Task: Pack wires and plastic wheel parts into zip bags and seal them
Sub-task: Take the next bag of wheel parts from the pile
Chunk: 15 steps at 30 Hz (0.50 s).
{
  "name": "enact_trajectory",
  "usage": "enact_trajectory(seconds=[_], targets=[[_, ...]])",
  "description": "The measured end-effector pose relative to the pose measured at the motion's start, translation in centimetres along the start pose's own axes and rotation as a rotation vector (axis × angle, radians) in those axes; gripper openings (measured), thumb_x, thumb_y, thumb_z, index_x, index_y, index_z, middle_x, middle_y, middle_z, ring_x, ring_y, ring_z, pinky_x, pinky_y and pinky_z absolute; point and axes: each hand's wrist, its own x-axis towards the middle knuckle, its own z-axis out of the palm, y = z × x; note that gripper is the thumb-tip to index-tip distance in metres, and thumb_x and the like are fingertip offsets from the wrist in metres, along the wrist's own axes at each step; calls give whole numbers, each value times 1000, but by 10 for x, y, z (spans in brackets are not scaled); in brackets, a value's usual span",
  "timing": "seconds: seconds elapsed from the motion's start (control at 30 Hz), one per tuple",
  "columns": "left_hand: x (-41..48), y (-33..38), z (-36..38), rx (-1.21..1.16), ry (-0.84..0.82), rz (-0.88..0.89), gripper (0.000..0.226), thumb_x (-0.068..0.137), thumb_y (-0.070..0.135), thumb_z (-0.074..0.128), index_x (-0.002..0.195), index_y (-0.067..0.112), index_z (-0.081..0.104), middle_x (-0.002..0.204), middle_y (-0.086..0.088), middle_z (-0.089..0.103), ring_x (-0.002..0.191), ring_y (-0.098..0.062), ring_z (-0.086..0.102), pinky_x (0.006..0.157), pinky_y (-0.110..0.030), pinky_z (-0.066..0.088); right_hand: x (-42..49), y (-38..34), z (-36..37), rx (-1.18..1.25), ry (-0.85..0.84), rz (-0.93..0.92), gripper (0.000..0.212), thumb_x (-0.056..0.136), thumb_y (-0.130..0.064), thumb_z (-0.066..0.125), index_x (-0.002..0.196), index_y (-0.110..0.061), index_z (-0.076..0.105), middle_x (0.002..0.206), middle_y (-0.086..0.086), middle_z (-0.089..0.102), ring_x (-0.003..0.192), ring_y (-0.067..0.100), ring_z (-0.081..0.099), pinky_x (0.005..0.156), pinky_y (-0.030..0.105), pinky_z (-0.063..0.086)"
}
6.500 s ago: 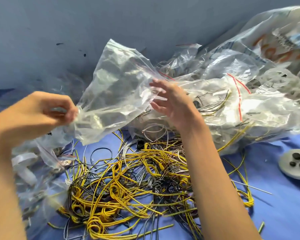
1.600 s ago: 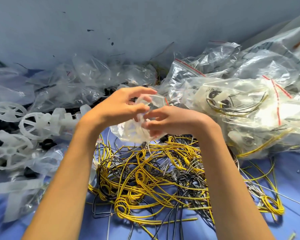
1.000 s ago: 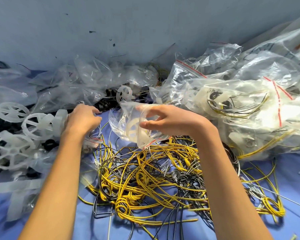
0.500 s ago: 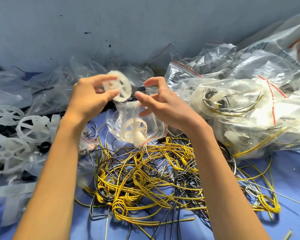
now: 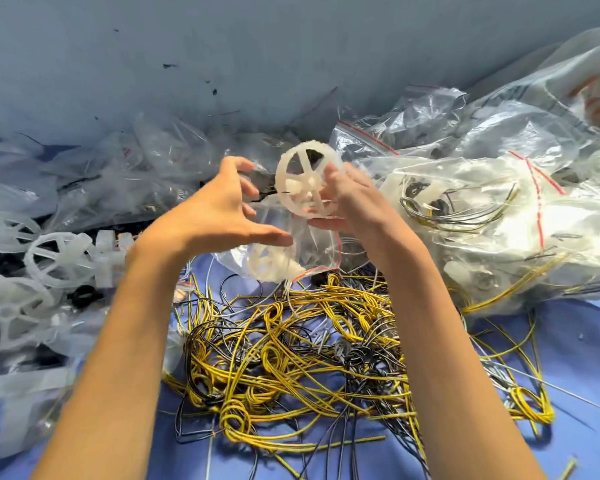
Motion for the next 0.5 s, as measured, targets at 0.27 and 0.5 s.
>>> enact_trajectory(seconds=[0.27,0.5], targets=[[12,2,24,366,212,-33,31,79,29,61,107,21,52,94,-2,64,92,-31,56,79,-39,48,2,1,3,24,-83,12,19,99,-24,37,100,-17,55,71,-9,70,61,3,68,61,23,55],[10,-1,12,158,423,-5,4,86,25,58,84,23,57,72,6,61,84,-28,60,80,-37,48,-4,-2,-5,37,-218,-41,16,86,-19,47,92,-16,61,89,0,70,63,12,67,55,24,53]])
